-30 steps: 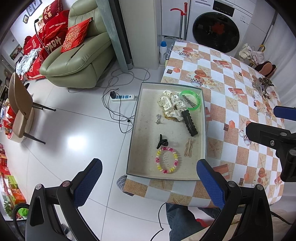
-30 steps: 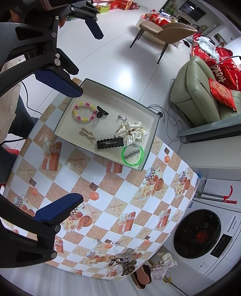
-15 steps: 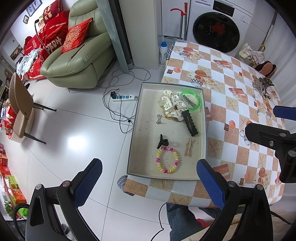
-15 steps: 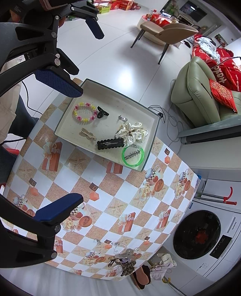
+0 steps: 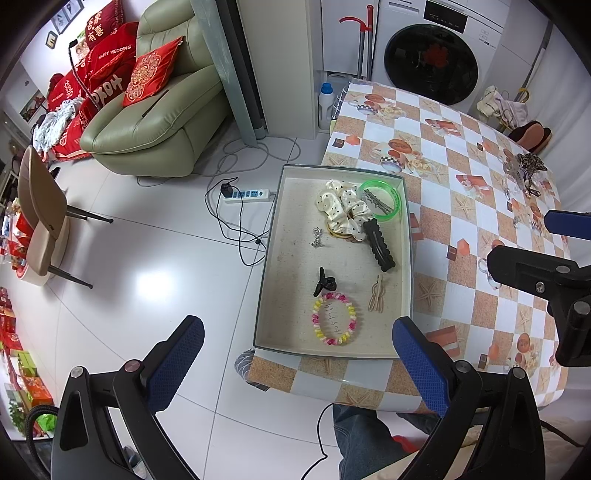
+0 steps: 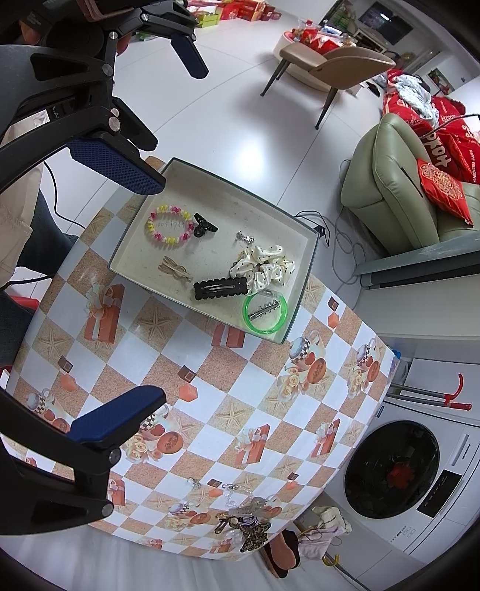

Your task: Organize jewelry

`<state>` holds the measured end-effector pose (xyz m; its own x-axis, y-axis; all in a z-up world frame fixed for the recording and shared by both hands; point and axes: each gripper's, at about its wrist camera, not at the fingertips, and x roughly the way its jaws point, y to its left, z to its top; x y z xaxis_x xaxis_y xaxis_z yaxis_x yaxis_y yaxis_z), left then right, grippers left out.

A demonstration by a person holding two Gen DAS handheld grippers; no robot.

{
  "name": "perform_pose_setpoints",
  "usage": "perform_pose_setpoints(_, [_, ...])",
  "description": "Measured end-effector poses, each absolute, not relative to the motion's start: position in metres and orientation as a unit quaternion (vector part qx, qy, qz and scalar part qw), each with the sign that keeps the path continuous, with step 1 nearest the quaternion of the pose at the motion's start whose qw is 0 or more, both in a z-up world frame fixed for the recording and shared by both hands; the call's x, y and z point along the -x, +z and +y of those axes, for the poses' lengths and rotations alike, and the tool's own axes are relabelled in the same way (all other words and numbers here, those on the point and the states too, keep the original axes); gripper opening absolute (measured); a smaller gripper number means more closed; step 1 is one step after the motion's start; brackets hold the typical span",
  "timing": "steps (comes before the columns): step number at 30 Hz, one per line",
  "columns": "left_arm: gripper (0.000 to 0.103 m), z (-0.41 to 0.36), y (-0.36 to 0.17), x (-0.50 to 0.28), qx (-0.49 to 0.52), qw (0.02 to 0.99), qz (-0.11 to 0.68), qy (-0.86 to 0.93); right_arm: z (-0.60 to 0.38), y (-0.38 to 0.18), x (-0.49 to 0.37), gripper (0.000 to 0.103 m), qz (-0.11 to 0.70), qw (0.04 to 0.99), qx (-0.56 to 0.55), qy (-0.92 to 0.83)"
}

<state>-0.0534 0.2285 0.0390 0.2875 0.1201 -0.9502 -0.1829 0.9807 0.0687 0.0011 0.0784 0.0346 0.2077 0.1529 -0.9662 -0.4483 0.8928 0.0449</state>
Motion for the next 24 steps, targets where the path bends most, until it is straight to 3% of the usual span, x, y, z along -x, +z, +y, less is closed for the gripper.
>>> perform_pose_setpoints(24, [0.103, 0.2326, 0.0396, 0.0557, 0.03, 0.805, 0.584, 0.095, 0.0785, 0.0348, -0.0012, 0.103, 0.599, 0.767, 0.123, 0.196])
